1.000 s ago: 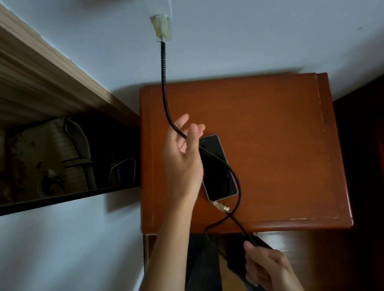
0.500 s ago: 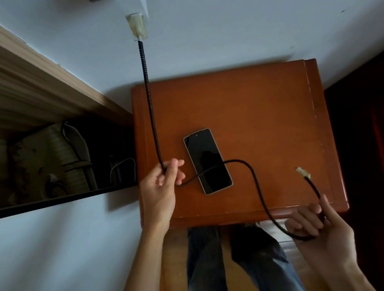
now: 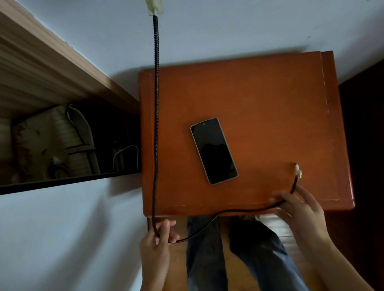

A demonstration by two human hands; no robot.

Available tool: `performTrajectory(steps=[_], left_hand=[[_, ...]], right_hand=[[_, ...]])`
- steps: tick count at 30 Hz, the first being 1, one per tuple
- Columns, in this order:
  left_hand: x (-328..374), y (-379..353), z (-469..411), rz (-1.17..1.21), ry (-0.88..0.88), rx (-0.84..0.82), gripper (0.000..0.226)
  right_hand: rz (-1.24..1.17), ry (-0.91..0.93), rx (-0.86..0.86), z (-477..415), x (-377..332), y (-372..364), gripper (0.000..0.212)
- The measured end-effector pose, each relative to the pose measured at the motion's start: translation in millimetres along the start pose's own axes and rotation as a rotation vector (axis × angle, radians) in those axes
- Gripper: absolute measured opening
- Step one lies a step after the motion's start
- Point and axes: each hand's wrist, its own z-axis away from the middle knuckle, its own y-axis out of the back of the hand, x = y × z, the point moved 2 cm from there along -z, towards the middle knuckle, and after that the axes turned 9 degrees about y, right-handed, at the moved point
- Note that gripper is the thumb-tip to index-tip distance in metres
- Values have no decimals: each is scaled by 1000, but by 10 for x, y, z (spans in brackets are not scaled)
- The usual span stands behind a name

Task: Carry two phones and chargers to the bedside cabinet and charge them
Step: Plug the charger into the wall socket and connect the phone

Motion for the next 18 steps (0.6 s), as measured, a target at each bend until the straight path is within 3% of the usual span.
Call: performTrajectory(steps=[4,7,11,14,18], left_hand=[[-261,12,8,0,98,27,23],[-385,-29,14,2,184,36,23],[-347,-145,30,-57,187,56,22],[-227,-237,51,-263,192,122,27],[-32,-392,72,-391,481,-23,34]], right_hand=[[-268,34,-15,-5,-56,-66,66],[-299,-58,-19,-104,-73,-138,49],[-92,-123,3,-193,-32,-282,34],[211,-105,82,-297,-13,-381,27],[579,-34,196,-595,-165,-396,36]])
